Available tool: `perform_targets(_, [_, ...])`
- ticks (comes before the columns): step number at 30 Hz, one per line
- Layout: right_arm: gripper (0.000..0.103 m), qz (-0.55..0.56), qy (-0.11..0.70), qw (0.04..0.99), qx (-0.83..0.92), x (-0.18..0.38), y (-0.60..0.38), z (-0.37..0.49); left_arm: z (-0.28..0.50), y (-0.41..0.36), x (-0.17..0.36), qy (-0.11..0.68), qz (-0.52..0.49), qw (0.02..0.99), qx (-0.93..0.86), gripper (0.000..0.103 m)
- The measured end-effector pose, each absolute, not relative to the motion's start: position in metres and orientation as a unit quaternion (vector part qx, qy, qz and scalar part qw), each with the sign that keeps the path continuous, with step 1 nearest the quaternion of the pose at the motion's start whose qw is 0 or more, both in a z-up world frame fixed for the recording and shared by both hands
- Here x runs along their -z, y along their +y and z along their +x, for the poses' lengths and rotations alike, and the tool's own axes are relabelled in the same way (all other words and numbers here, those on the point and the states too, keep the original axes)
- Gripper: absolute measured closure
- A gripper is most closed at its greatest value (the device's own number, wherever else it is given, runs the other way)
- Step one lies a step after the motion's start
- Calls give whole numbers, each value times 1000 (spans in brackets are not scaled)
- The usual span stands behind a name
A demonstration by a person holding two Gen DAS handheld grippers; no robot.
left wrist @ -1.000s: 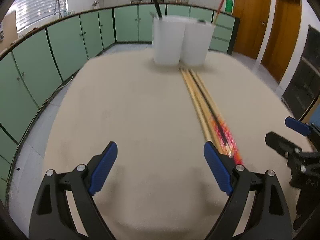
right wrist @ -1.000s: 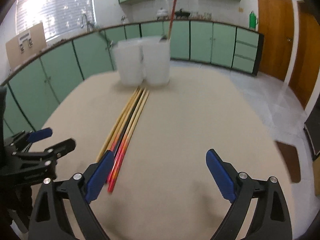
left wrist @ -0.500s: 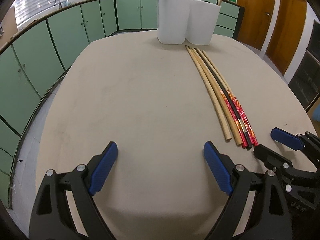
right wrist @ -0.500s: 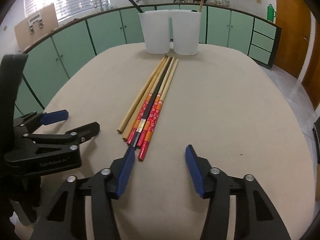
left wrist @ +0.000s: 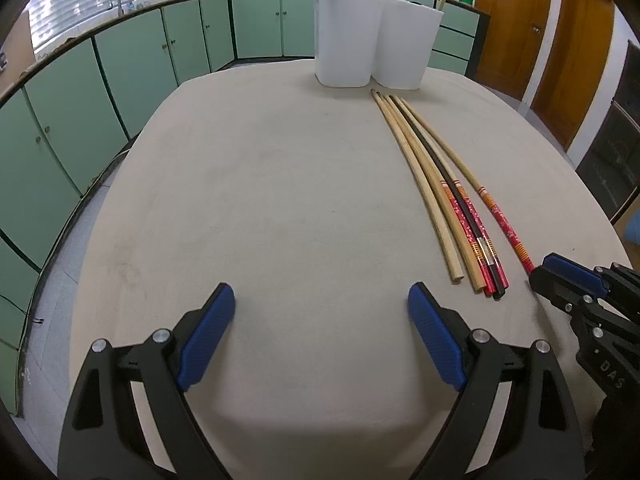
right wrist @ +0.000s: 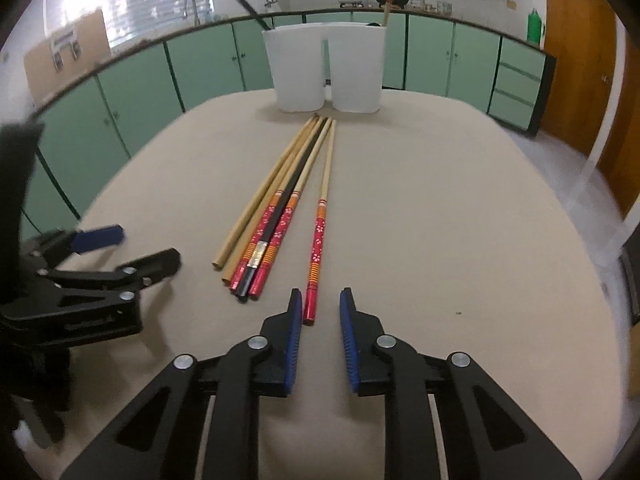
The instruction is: Organize utensils
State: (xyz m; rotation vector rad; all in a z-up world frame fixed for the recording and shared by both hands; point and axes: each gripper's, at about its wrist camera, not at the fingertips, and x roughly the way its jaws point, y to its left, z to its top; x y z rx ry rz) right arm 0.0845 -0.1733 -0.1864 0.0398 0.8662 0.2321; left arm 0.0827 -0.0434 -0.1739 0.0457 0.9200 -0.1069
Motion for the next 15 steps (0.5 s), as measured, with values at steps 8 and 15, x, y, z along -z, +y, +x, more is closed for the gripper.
perform_targets(8, [83, 17, 422, 899, -115, 189, -167, 89, 82, -50, 172, 445, 23, 893, 62, 17])
perform_targets(15, [97, 25, 422, 899, -110, 190, -173, 91, 82, -61, 171, 445, 19, 892, 82, 17])
